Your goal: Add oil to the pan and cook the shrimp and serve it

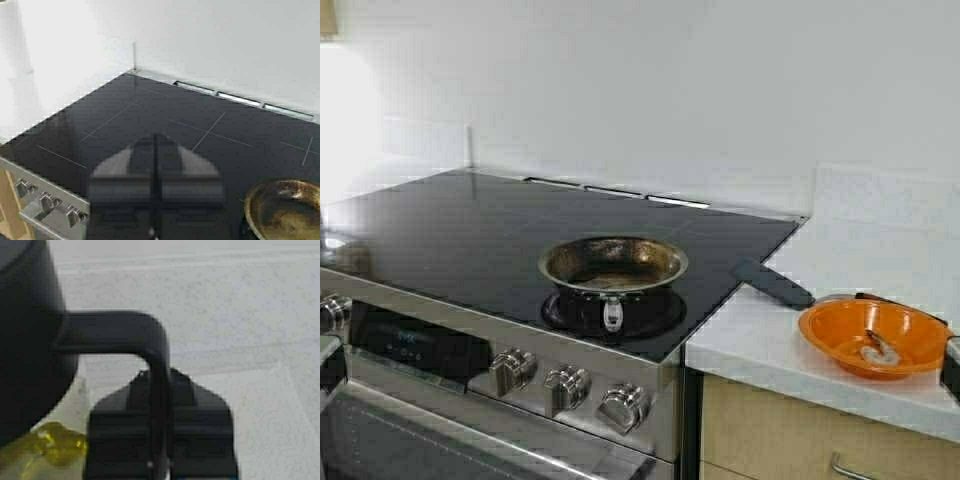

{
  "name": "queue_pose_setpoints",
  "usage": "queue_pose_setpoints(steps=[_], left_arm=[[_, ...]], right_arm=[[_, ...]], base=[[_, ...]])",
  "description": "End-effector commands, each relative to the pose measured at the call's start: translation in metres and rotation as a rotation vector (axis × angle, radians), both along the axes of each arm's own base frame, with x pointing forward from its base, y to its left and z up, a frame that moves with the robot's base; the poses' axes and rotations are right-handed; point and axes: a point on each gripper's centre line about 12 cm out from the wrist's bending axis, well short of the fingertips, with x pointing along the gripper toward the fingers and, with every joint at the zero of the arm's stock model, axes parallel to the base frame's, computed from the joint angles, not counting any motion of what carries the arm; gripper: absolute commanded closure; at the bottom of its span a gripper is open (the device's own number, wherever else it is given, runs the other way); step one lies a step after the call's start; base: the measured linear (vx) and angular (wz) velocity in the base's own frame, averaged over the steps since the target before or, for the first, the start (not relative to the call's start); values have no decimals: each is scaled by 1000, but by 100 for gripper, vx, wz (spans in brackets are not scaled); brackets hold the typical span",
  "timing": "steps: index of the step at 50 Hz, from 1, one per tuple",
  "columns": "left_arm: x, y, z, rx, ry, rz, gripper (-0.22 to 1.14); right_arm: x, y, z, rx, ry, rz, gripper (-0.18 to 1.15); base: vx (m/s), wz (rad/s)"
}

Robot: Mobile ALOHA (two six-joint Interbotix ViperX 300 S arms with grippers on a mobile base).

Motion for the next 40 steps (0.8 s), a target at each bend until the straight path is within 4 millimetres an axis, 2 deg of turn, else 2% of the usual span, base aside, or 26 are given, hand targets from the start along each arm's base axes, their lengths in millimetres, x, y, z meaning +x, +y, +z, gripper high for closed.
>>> queue_pose_setpoints(steps=[1, 8, 12, 15, 23, 25, 28, 40], left_arm=[[1, 0, 1, -2, -2, 2, 89], [1, 0, 3, -2, -9, 2, 89], [1, 0, 2, -2, -6, 0, 89], [1, 0, 2, -2, -6, 0, 89], [1, 0, 1, -2, -3, 2, 89], [1, 0, 1, -2, -3, 2, 89], [1, 0, 1, -2, -3, 2, 89], [1, 0, 1, -2, -3, 0, 89]], right_arm=[[6, -9, 38, -39, -79, -11, 92], [2, -13, 28, -29, -68, -19, 89], [1, -15, 27, -29, -68, -24, 82], [-1, -17, 27, -27, -67, -27, 69], [-2, -18, 23, -17, -67, -34, 21], [-2, -19, 23, -13, -70, -36, 14], [-3, -19, 22, -7, -70, -38, 11], [-3, -18, 24, 16, -59, -35, 11]], base=[[0, 0], [0, 0], [0, 0], [0, 0], [0, 0], [0, 0], [0, 0], [0, 0]])
